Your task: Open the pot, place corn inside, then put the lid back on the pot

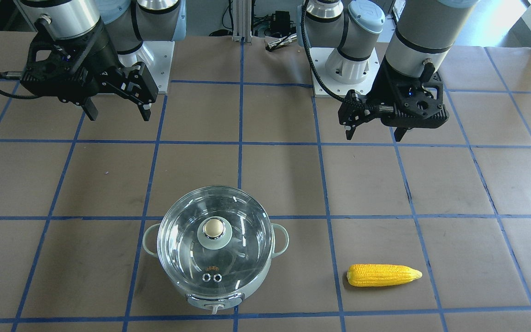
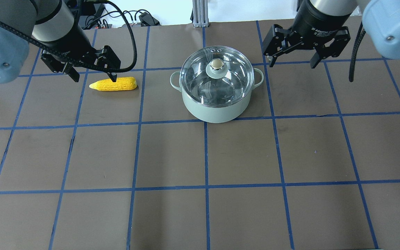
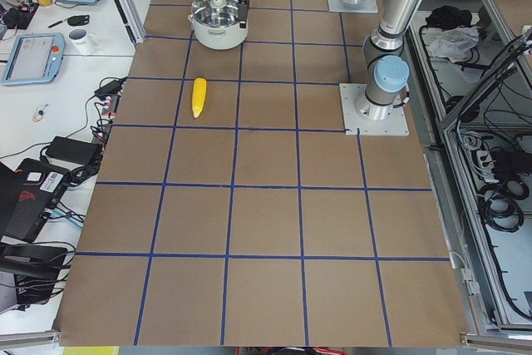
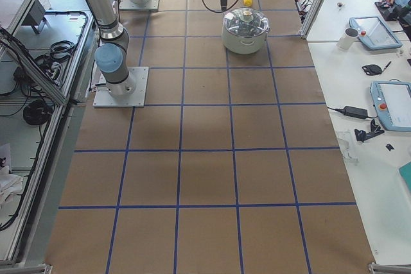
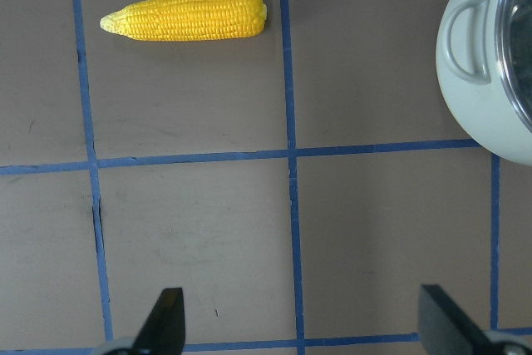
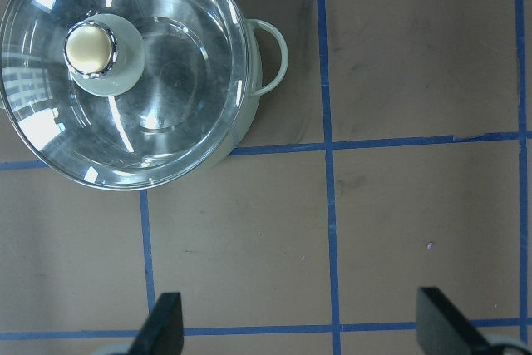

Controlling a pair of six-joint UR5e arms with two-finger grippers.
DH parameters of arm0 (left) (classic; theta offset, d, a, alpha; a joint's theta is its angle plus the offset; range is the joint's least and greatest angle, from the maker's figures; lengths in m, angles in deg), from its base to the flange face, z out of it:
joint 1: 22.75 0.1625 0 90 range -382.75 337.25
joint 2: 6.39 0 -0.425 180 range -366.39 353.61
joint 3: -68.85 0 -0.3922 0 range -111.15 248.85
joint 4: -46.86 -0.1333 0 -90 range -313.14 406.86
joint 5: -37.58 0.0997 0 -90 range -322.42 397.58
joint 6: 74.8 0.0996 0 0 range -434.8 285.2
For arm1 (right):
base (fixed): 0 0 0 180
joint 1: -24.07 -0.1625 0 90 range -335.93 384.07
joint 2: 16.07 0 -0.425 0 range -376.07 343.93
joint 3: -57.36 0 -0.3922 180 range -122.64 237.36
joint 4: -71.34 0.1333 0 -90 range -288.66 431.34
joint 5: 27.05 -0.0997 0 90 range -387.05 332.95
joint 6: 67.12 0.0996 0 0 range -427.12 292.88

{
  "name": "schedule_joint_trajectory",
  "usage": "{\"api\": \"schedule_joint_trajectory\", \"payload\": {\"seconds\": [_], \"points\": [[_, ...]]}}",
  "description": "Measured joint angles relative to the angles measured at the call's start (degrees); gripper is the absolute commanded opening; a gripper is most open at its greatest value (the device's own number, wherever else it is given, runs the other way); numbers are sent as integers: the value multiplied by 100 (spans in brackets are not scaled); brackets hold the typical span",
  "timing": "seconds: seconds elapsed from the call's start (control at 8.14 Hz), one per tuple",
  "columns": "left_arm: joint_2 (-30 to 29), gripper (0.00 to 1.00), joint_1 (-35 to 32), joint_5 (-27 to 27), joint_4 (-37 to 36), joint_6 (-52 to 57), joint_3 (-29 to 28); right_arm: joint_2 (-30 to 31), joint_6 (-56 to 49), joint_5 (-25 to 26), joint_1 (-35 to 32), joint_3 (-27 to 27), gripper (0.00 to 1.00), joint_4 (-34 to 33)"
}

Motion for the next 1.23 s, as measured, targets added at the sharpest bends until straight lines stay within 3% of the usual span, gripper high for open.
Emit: {"api": "schedule_joint_trajectory", "payload": {"seconds": [0.61,1.23], "points": [[-11,100,27,36,6,247,5,4,-30,24,37,0,100,0],[-409,100,648,57,-715,2859,-32,3,-184,9,44,0,100,-4]]}}
